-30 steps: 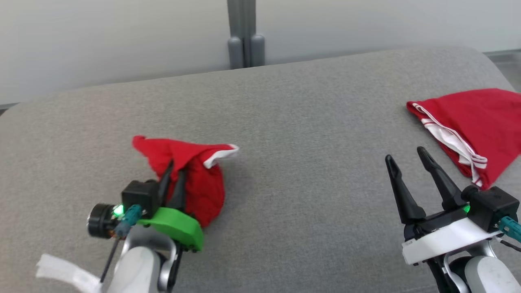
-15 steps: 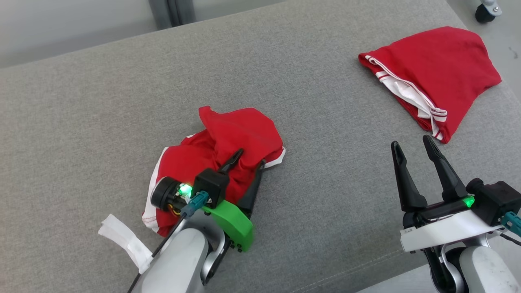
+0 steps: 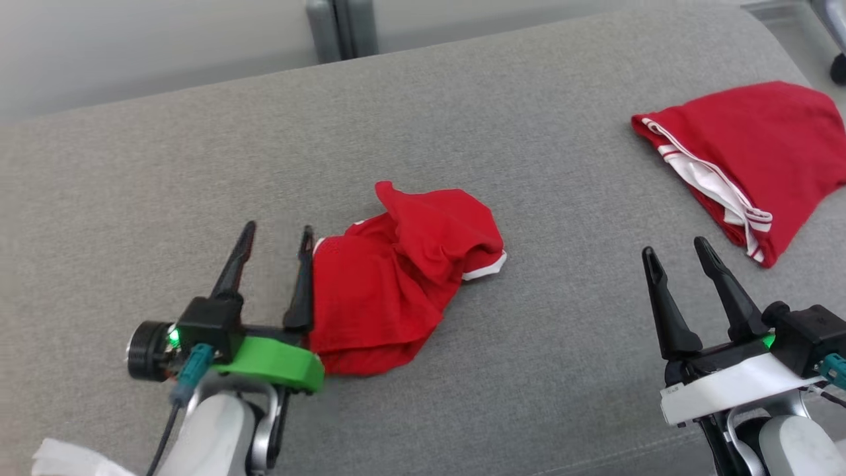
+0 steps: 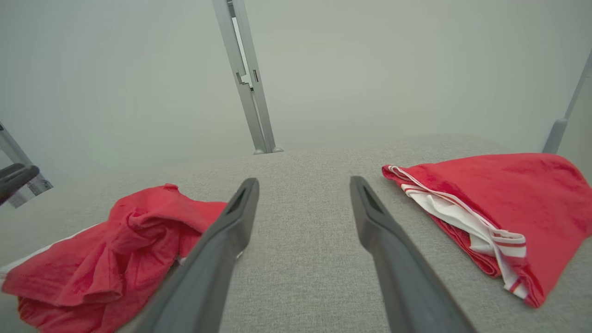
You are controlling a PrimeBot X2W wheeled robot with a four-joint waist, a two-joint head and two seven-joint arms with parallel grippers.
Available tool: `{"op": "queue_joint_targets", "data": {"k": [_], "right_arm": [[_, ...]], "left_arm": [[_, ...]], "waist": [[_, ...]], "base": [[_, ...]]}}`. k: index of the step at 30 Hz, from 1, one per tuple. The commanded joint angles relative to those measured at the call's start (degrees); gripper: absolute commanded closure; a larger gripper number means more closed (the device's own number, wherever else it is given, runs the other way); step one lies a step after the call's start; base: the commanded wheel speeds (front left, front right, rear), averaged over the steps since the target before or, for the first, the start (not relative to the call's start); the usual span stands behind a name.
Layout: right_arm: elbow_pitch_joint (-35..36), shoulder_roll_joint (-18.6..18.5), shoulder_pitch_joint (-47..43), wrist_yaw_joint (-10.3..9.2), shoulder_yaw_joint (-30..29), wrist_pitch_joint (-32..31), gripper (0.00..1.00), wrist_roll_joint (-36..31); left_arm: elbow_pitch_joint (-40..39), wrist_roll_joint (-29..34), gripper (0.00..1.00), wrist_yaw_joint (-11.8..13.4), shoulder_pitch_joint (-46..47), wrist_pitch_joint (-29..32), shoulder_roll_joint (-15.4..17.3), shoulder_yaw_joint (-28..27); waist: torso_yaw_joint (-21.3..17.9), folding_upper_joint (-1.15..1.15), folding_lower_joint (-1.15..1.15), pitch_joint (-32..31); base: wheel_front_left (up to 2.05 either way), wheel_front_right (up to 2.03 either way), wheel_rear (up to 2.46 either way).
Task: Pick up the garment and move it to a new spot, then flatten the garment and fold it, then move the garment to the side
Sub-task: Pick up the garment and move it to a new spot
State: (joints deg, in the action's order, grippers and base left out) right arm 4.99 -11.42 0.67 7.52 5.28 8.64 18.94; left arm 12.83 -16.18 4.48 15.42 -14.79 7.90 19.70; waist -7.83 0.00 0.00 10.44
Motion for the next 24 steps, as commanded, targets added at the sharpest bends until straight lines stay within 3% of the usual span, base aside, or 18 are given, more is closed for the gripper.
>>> {"op": "queue_joint_targets", "data": {"k": [1, 5, 11, 24], "right_arm": [[0.3, -0.2, -1.1, -0.07, -0.2, -0.5, 0.0, -0.6], [0.8, 0.1, -2.7, -0.08, -0.5, -1.6, 0.0, -1.1], [1.3, 0.7, -5.2, -0.08, -1.2, -3.2, 0.0, -2.1], [2.7, 2.8, -10.0, -0.07, -3.7, -6.2, 0.0, -3.8]], "left_arm": [[-0.6, -0.4, 0.0, 0.9, -2.3, -0.4, 1.1, -1.3], [-2.9, -1.2, 0.0, 2.8, -6.9, -0.4, 3.4, -4.7], [-5.1, -1.8, 0.0, 3.5, -13.0, -0.4, 5.7, -6.5], [-6.3, -3.6, 0.0, 4.1, -20.2, 0.8, 6.8, -6.8]], "waist": [[5.5, 0.0, 0.0, -5.0], [7.1, 0.0, 0.0, -6.6], [7.7, 0.0, 0.0, -9.3], [6.6, 0.0, 0.0, -12.5]], "base": [[0.0, 0.0, 0.0], [0.0, 0.0, 0.0], [0.0, 0.0, 0.0], [0.0, 0.0, 0.0]]}}
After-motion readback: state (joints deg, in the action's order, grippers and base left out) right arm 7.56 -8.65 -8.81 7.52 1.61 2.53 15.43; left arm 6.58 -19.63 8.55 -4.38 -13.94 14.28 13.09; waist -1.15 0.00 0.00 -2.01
